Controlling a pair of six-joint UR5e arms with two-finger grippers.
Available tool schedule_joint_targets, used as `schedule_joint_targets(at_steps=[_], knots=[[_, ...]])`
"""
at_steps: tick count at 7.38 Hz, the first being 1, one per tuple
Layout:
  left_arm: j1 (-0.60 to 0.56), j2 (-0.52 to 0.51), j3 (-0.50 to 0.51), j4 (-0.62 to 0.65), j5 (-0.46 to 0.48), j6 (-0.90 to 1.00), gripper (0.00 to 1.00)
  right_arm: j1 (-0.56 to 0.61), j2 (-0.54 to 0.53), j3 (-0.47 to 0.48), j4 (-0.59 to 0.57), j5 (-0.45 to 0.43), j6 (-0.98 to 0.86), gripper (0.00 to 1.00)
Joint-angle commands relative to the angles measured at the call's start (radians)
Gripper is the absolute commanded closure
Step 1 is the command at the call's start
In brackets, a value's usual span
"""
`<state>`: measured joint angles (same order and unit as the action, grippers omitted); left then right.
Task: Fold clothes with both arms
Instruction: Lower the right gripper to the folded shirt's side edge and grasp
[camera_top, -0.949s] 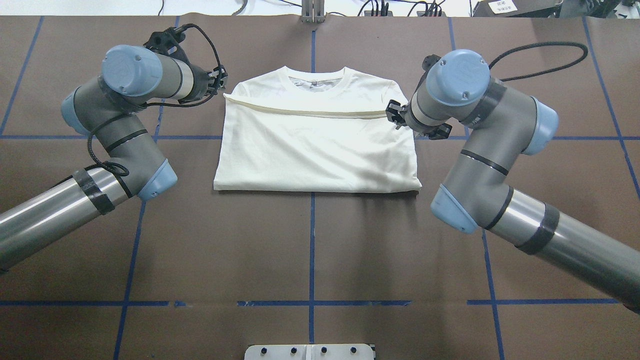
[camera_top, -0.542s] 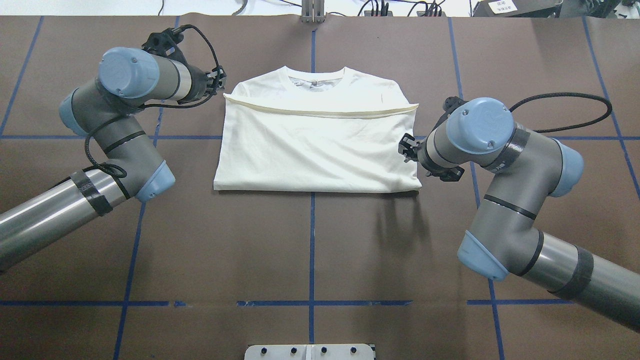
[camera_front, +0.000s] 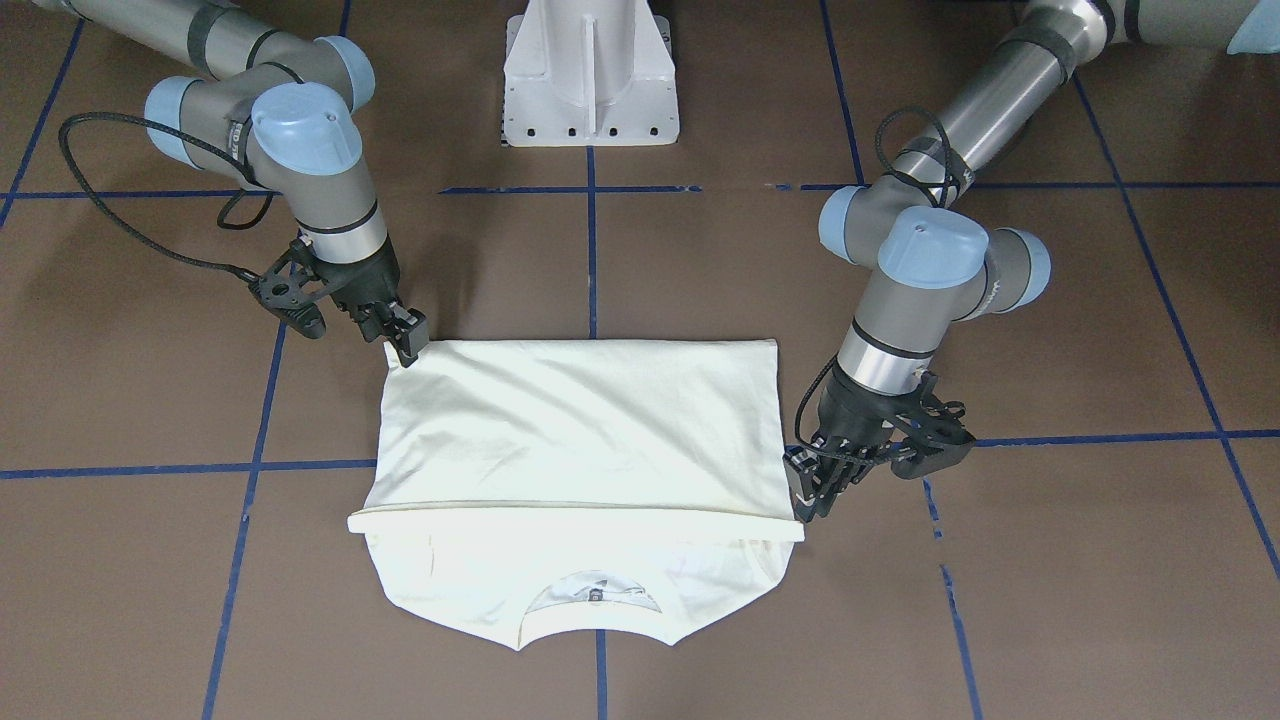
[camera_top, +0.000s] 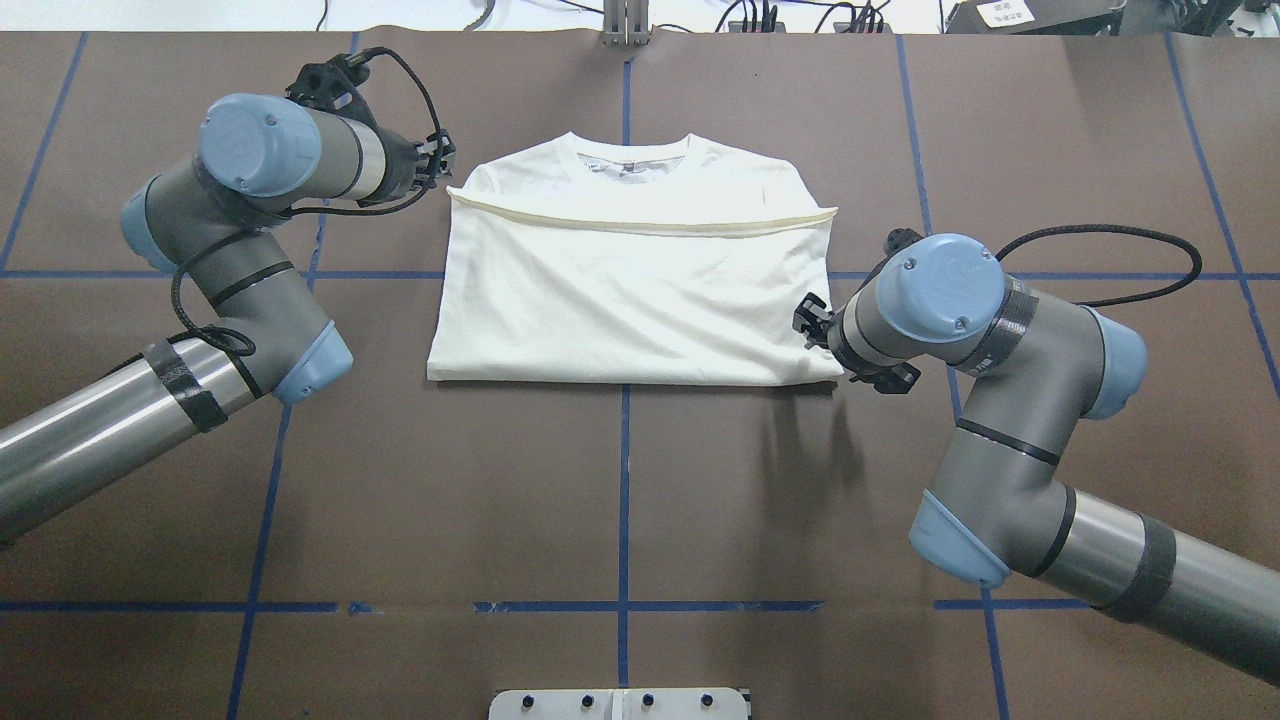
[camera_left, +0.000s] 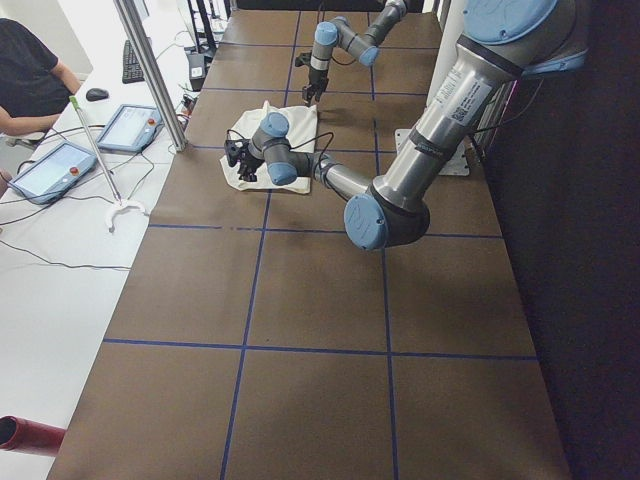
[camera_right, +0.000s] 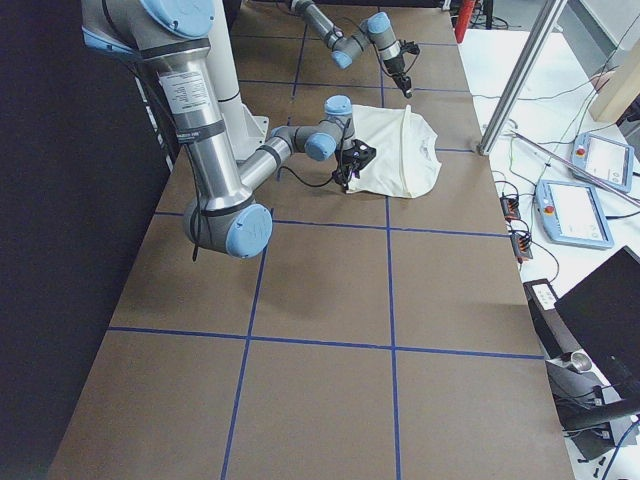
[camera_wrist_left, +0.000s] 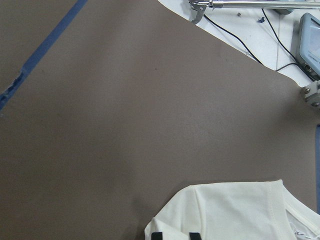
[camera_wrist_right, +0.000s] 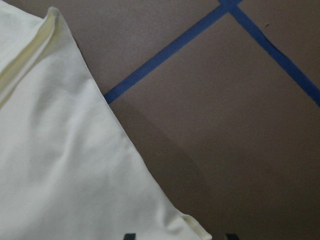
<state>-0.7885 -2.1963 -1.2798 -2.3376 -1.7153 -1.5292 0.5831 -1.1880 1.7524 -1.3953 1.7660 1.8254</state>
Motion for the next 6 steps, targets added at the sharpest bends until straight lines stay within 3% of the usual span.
schedule_joint_targets(at_steps=[1,2,3,4,5,6], knots=[[0.000,0.001,-0.001,0.001,0.002,0.000,0.70,-0.017,-0.002,-0.013,0.001,-0.010,0.002,0.35],[0.000,-0.002,-0.003,0.004,0.002,0.000,0.70,-0.026,-0.001,-0.017,0.001,-0.017,0.002,0.37],[0.000,0.000,-0.003,0.006,0.003,0.000,0.70,-0.035,-0.001,-0.019,0.001,-0.019,0.002,0.48],[-0.001,0.000,-0.003,0.006,0.003,0.000,0.70,-0.035,-0.001,-0.017,0.001,-0.017,0.006,0.91],[-0.002,0.000,-0.003,0.006,0.003,0.000,0.70,-0.035,-0.002,-0.019,0.001,-0.017,0.000,1.00],[-0.002,0.000,-0.003,0.008,0.003,0.000,0.70,-0.035,-0.002,-0.016,0.001,-0.016,0.002,1.00]])
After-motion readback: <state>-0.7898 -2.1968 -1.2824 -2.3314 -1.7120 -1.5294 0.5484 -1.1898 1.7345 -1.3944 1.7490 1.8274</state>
